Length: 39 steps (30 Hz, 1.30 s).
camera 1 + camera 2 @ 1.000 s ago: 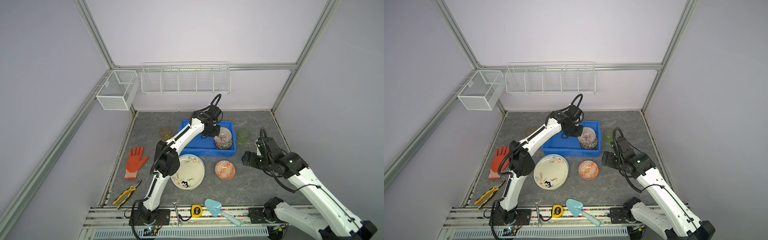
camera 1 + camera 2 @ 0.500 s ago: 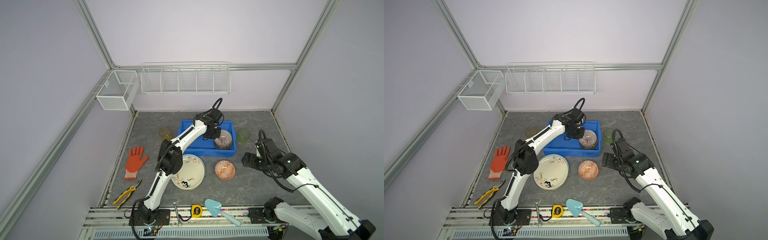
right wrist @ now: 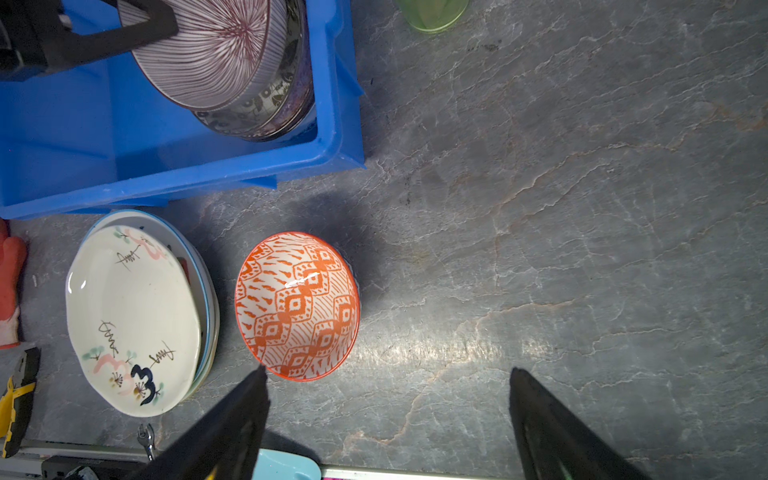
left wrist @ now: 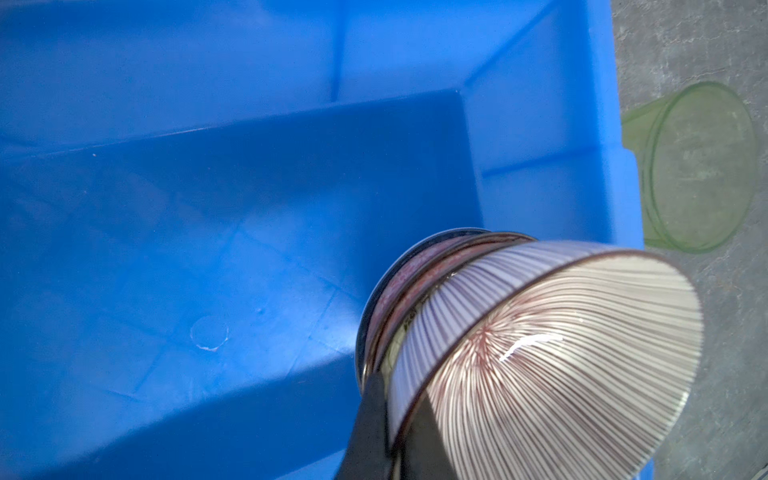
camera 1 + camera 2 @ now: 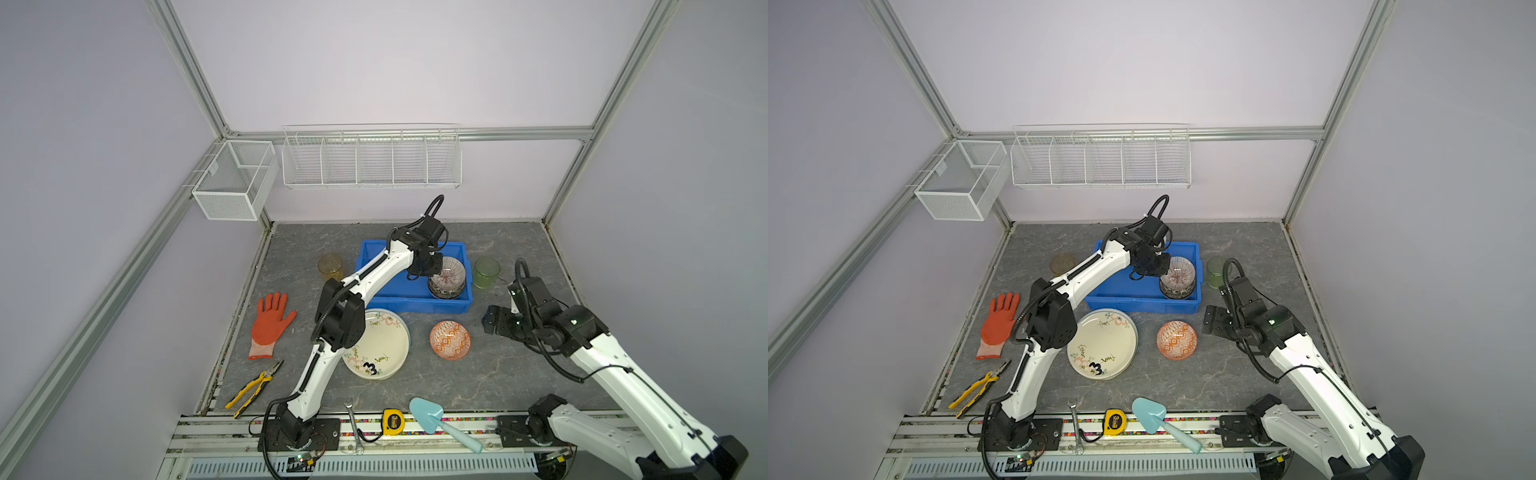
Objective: Place the mixed dishes into the plastic bin
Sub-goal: 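Lower the pink-striped bowl onto the bowls in the bin and open the left gripper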
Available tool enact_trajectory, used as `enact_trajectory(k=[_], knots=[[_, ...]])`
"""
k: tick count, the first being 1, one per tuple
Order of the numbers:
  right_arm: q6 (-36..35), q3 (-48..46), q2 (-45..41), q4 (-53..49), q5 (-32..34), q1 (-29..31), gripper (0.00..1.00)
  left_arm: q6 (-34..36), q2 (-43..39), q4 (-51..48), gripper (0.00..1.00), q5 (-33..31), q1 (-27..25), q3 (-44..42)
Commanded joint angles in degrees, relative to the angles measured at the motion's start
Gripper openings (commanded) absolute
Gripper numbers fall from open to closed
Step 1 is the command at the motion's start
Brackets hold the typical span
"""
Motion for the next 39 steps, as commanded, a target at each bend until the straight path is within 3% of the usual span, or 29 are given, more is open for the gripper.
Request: enact_trajectory(k=[1, 10, 24, 29, 39], knots=[[-0.27, -1.38, 0.26, 0.74, -0.68, -0.41, 0.91, -1.47, 0.48, 2.57, 0.04, 1.22, -0.08, -0.99], [-0.27, -1.46, 0.40, 0.79, -0.87, -0.35, 0.91, -1.99, 0.37, 2.65, 0.18, 3.11, -0.09, -1.73], [-0.29, -0.93, 0.74, 0.79, -1.40, -0.37, 0.91, -5.03, -4.39, 0.35, 0.48, 6.11, -0.09, -5.62], [-0.31, -0.57, 1.20, 0.79, -1.66, -0.33, 0.91, -5.63, -6.03, -0.36, 0.55, 6.27, -0.06, -6.19], [-0.09, -0.63, 0.70, 0.79, -1.62, -0.38, 0.91, -5.75, -7.19, -1.55, 0.59, 7.69, -0.08, -4.71]])
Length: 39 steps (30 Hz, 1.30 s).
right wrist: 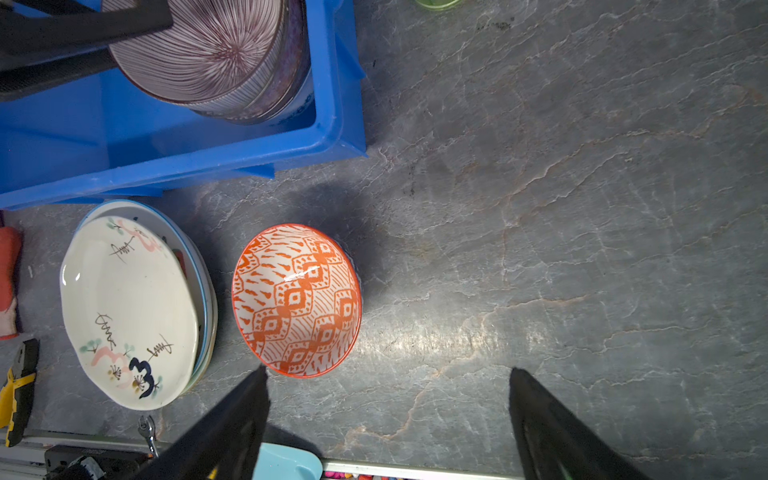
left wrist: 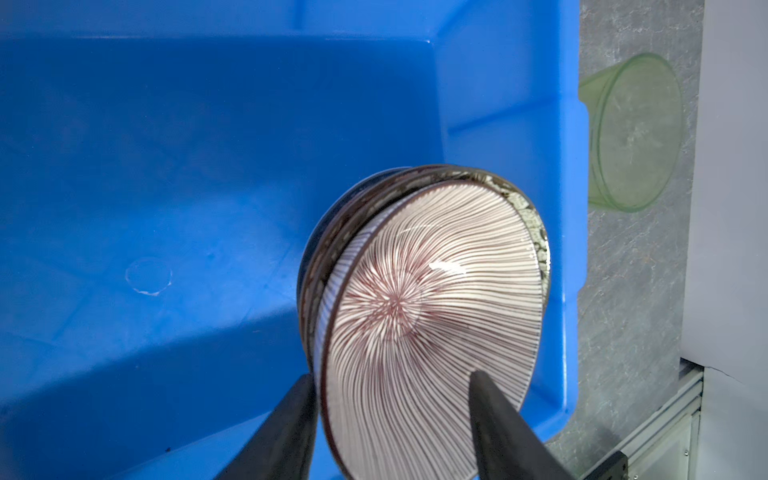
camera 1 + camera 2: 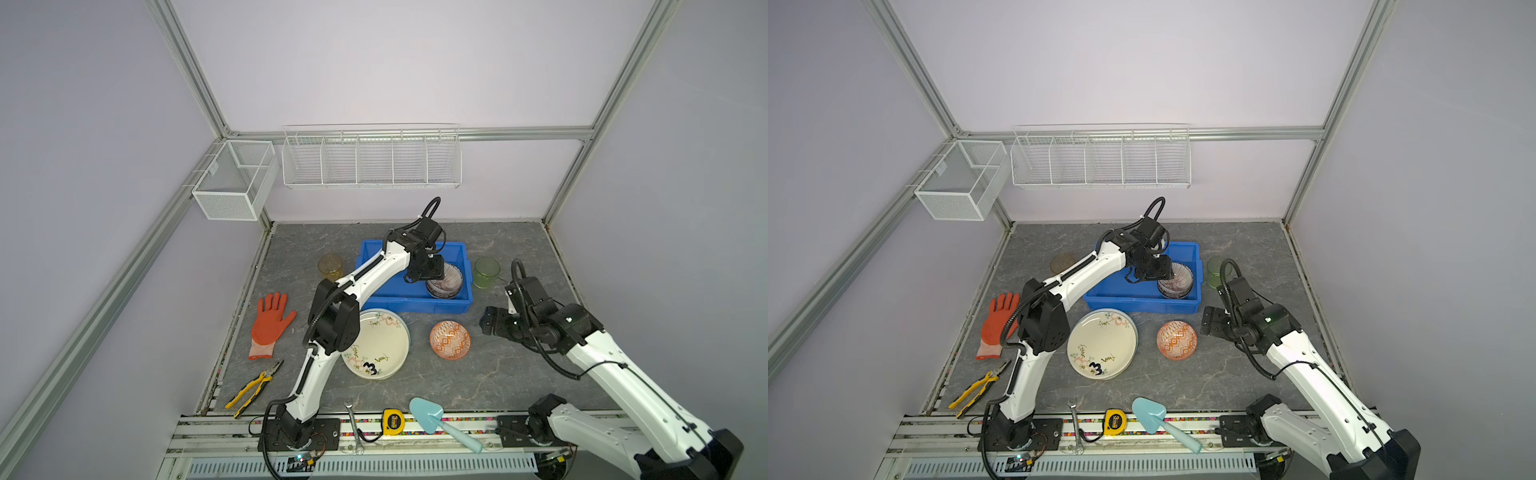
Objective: Place the mixed dishes into the plastic bin
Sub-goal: 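Lower the pink-striped bowl onto the bowls in the bin and open the left gripper, then close the right gripper on the orange-blue bowl rim while the left lifts away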
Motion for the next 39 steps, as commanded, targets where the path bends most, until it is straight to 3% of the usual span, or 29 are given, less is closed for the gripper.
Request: enact_trajectory(k=[1, 14, 21, 26, 34, 39], knots=[[-0.06, -0.17, -0.61, 0.36, -0.26, -0.41, 0.91, -0.23, -2.76, -2.24, 0.59, 0.74, -0.09, 1.17], [-0.55, -1.17, 1.70, 3.66, -3.66, -0.33, 0.92, -0.22, -4.64, -2.74, 0.65, -0.01, -0.09, -0.07], [1.00, -4.86, 4.51, 9.44, -8.09, -0.15, 1.00, 0.13, -8.41, -2.40, 0.84, -0.97, -0.02, -2.62], [2.65, -7.85, 7.29, 13.31, -8.98, 1.26, 0.95, -0.15, -12.71, -1.62, 1.00, -2.04, 0.00, -6.74], [4.66, -10.22, 13.32, 17.69, -7.12, 4.45, 0.87, -1.86, -21.97, 2.55, 0.99, -2.74, 0.79, -18.55], [5.22, -11.36, 16.52, 20.35, -6.98, 5.71, 0.76, -3.53, -27.48, 5.04, 1.00, -2.52, 1.58, -26.74]])
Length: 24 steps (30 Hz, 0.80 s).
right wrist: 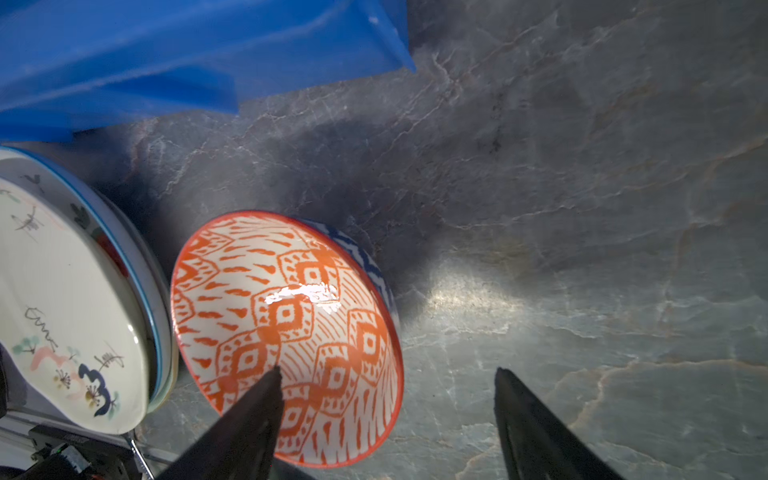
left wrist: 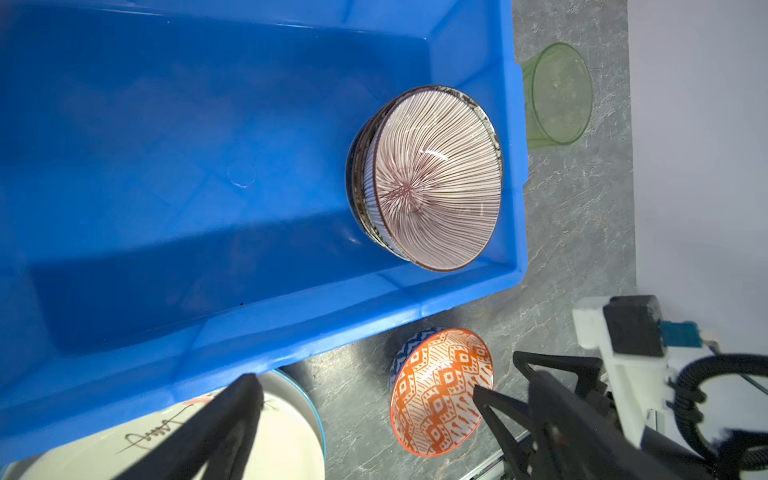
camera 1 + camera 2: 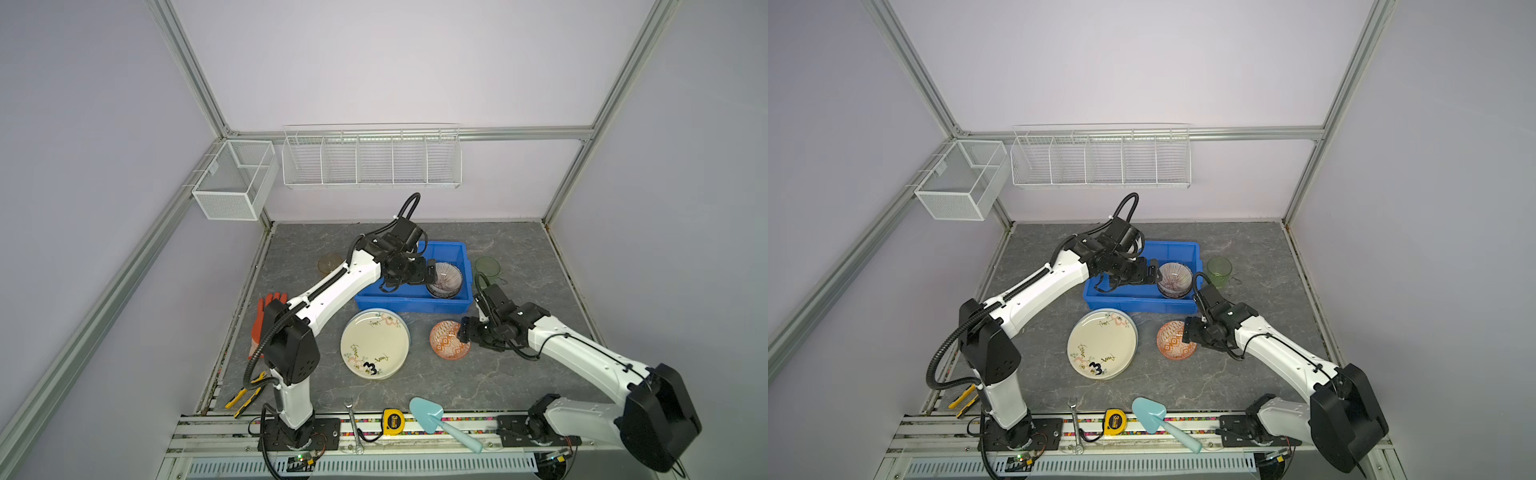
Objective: Place the mixed dishes into the plastic bin
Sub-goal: 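Close the right gripper on the orange-blue bowl rim while the left lifts away, then tilt the orange-blue bowl up with the right gripper while the left approaches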
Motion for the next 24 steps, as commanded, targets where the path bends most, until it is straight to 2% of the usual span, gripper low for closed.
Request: enact_trajectory(k=[1, 10, 14, 20, 24], knots=[[1.45, -1.22, 1.75, 2.89, 0.58, 0.92, 0.74, -1.96, -3.41, 2.37, 1.00, -0.55, 0.60, -4.68], [1.45, -1.49, 5.92, 5.70, 0.77, 1.75, 0.51, -7.71, -9.91, 7.41, 1.00, 1.71, 0.58, -17.63], [1.23, -1.36, 7.26, 6.18, 0.71, 1.87, 0.44, -10.36, -12.80, 9.26, 1.00, 1.53, 0.16, -21.75], [0.88, -0.64, 7.91, 6.16, 1.22, 2.26, 0.31, -11.71, -13.74, 9.14, 1.00, 0.88, -2.10, -23.93], [0.30, 0.20, 8.20, 5.32, 1.47, 2.43, 0.16, -12.57, -12.71, 9.53, 1.00, 1.01, -4.39, -24.14]])
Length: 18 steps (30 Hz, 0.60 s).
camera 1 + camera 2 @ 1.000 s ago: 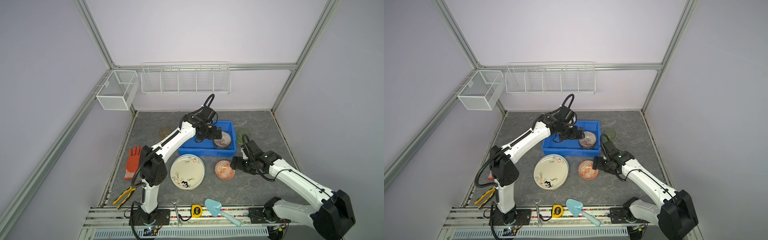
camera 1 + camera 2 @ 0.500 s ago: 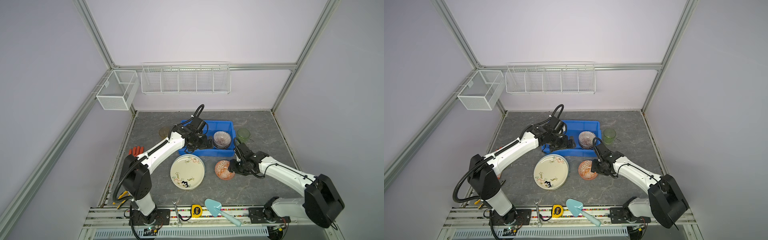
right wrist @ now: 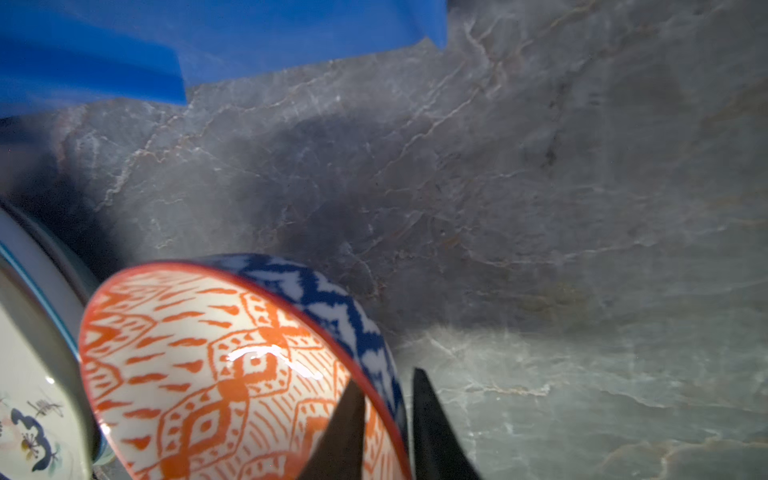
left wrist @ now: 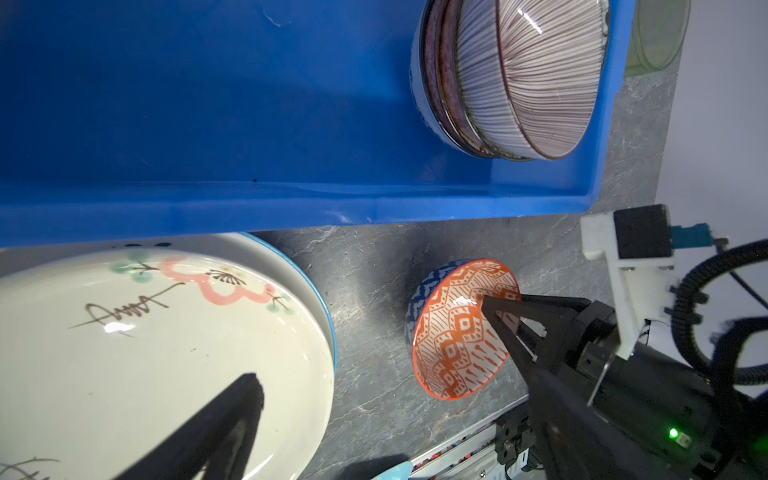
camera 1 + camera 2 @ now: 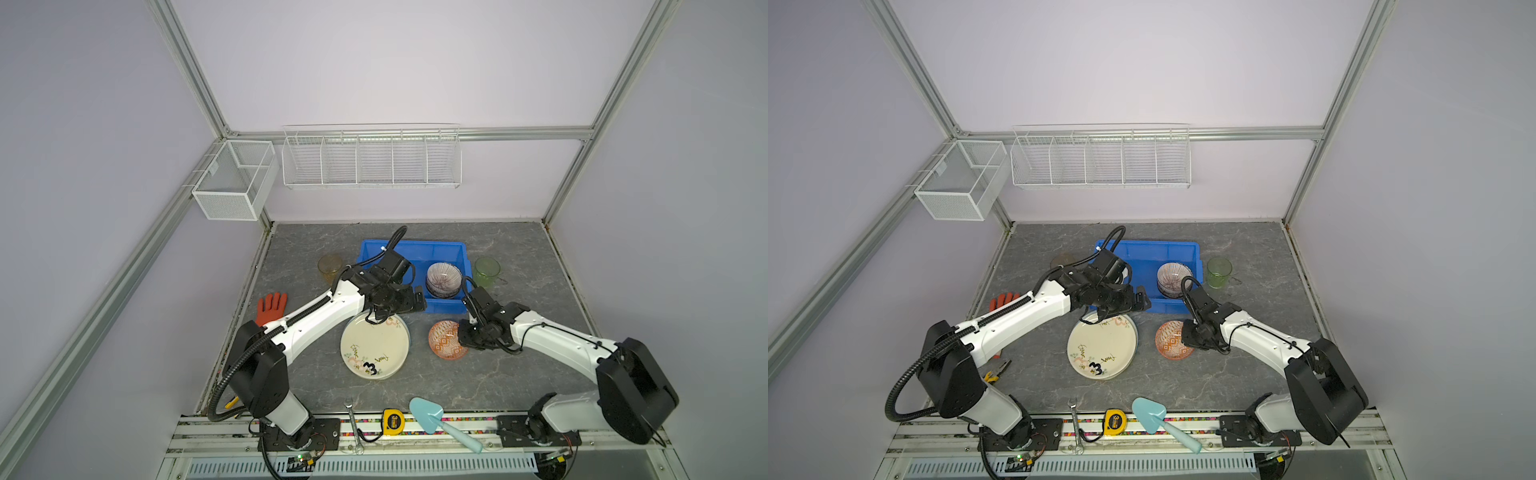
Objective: Place the mixed dishes into the plastic bin
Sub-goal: 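Tilt the orange-blue bowl up with the right gripper while the left approaches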
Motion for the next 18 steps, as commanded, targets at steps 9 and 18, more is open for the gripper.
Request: enact_trajectory(k=[9, 18], knots=[[-0.79, 2.19, -1.42, -2.81, 1.95, 0.85, 0.07, -3.37, 2.63, 2.24, 0.99, 0.72, -5.33, -0.54], [-1.67, 5.97, -5.28, -7.00, 1.94, 0.97, 0.07, -2.62, 5.53, 0.56, 1.00, 1.57, -5.62, 0.76]])
